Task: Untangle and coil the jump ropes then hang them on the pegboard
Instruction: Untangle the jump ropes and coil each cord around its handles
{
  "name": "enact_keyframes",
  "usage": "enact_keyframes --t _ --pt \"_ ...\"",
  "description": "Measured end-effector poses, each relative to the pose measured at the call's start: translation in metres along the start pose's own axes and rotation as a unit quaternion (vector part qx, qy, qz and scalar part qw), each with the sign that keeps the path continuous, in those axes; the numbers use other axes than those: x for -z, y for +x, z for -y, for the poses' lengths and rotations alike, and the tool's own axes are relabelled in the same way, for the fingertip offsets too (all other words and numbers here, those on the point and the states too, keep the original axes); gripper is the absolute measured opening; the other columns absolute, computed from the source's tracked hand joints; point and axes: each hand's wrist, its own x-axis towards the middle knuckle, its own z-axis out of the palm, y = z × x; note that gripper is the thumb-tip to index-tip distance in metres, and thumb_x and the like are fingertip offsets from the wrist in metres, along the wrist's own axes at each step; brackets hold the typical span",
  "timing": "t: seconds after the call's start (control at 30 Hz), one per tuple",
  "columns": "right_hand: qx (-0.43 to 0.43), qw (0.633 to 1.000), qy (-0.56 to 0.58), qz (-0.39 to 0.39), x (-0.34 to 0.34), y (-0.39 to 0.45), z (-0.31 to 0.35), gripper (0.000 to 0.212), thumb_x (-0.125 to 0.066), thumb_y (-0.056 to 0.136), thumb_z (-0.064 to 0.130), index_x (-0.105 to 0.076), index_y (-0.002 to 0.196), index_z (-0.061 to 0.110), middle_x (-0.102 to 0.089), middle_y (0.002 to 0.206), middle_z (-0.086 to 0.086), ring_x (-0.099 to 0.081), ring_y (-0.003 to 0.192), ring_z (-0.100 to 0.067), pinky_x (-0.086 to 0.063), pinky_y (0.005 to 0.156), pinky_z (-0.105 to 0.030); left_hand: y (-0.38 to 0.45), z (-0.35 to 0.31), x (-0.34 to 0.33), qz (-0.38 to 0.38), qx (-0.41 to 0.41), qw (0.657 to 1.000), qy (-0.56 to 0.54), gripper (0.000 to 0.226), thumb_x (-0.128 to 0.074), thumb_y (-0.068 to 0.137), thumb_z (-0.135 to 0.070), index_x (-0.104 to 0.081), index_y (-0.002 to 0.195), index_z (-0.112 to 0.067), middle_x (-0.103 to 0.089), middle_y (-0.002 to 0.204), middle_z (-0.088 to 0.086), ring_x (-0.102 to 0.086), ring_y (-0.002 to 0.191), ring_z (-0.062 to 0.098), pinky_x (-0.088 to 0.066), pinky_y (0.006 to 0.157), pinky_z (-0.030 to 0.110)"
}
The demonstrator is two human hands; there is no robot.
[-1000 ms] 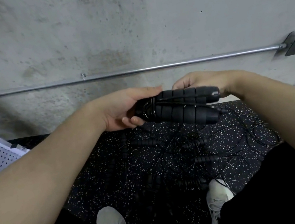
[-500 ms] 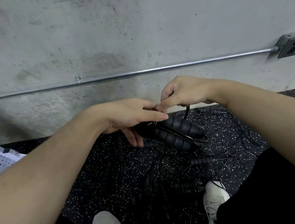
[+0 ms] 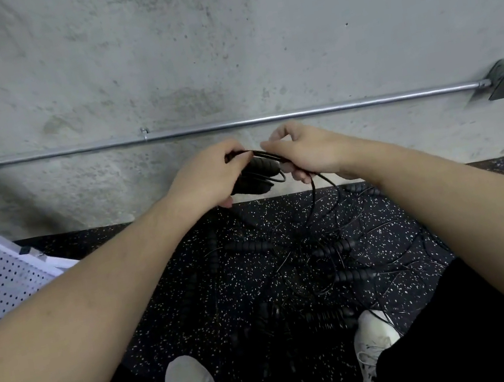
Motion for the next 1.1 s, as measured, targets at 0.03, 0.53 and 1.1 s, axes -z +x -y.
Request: enact_keyframes --t 0.03,0.53,1.1 --pt "-0.004 1.0 0.016 0.004 -0.001 0.0 0.001 0.023 -0.045 0.106 0.042 -0.048 0.101 0.02 -0.051 0.066 0.002 -0.042 0.045 -0.011 -0.037 0.049 -0.026 0.0 0.002 0.0 -0.006 0.009 1.0 -0.021 0.013 -0.054 0.103 -0.043 -0.065 0.1 -0.037 -0.066 0.1 -0.006 -0.076 0.079 0.031 -0.064 0.071 0.05" --pt "0.042 0.994 0.08 0.063 -0.022 -0.006 0.008 0.036 -0.034 0.11 0.04 -0.052 0.089 0.017 -0.036 0.049 0.008 -0.028 0.042 -0.01 -0.025 0.042 -0.024 0.006 -0.011 0.006 -0.094 0.172 0.853 -0.484 0.03 -0.064 0.097 -0.046 -0.052 0.101 -0.019 -0.069 0.096 0.013 -0.068 0.059 0.023 -0.051 0.045 0.022" --pt "0.103 0.986 0.092 0.09 -0.008 -0.012 -0.003 0.033 -0.036 0.11 0.03 -0.063 0.096 0.016 -0.035 0.059 0.007 -0.029 0.051 -0.009 -0.025 0.048 -0.023 0.002 -0.006 0.034 0.003 0.172 0.792 -0.586 0.016 -0.063 0.097 -0.033 -0.063 0.093 -0.017 -0.064 0.076 0.005 -0.055 0.051 0.014 -0.034 0.031 0.012"
